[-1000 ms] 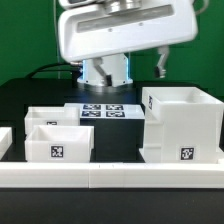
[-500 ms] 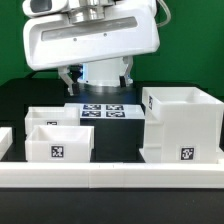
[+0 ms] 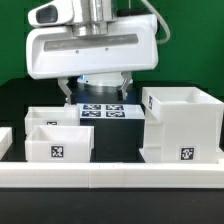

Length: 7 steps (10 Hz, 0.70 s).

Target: Assemble drawer

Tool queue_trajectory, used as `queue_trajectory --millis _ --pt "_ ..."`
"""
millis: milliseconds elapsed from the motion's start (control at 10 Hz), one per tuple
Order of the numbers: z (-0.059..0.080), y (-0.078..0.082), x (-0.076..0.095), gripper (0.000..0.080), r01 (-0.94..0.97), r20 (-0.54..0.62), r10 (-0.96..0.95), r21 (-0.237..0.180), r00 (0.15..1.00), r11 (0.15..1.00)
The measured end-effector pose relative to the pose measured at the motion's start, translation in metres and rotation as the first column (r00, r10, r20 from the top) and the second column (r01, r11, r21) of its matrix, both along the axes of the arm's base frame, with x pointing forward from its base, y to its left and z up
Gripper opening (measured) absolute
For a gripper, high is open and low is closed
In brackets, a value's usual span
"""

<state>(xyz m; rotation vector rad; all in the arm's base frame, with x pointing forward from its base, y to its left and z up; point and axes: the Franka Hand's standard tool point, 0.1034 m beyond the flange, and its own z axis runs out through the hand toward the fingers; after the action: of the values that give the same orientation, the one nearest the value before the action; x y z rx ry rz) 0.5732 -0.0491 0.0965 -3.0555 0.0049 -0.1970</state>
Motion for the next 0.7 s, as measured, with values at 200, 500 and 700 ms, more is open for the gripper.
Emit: queue_trajectory --millis 200,500,700 --pt "-0.017 -0.018 -0.011 0.0648 -0.007 0.009 0.007 -0.03 1.0 1.0" --pt "-0.042 -0.037 -0.02 0.0648 -0.031 0.008 0.032 -0.058 0.999 0.998" --pt "-0.057 -0.038 -0.028 0.0648 -0.059 -0.018 0.058 -0.059 0.998 0.997"
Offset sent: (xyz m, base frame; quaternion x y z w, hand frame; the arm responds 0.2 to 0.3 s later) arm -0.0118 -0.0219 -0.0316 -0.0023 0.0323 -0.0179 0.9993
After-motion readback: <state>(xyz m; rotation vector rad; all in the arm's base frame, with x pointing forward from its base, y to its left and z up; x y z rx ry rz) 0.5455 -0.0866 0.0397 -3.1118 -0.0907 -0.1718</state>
